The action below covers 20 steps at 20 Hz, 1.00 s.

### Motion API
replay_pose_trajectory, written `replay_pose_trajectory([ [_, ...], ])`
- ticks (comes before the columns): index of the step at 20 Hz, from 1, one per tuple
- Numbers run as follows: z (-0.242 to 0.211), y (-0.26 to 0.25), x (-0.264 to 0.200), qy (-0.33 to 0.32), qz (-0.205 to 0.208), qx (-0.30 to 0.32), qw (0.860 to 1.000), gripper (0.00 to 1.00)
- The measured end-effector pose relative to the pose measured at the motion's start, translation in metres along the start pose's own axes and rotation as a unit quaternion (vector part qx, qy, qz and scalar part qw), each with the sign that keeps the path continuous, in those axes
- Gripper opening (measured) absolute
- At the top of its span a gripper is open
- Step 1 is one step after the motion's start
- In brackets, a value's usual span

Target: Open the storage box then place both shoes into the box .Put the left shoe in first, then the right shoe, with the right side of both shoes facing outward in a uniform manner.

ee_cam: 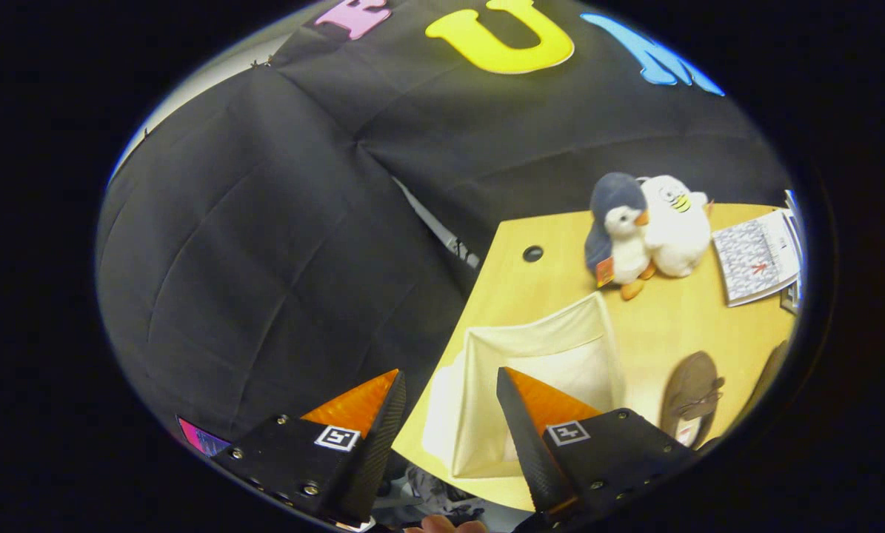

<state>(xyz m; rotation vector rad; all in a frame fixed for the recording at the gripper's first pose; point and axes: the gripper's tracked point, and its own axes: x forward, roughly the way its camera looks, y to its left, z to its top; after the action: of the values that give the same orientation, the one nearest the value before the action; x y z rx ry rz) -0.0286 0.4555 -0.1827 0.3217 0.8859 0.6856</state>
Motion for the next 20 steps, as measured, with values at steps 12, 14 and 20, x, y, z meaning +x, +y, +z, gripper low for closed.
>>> replay_pose_trajectory([
  [12, 0.010, -0.143, -0.089, -0.027, -0.085, -0.021, 0.996, 0.77],
  [14, 0.002, -0.165, -0.094, -0.019, -0.100, -0.023, 0.995, 0.77],
  [20, -0.043, -0.224, -0.095, 0.039, -0.139, -0.025, 0.989, 0.77],
])
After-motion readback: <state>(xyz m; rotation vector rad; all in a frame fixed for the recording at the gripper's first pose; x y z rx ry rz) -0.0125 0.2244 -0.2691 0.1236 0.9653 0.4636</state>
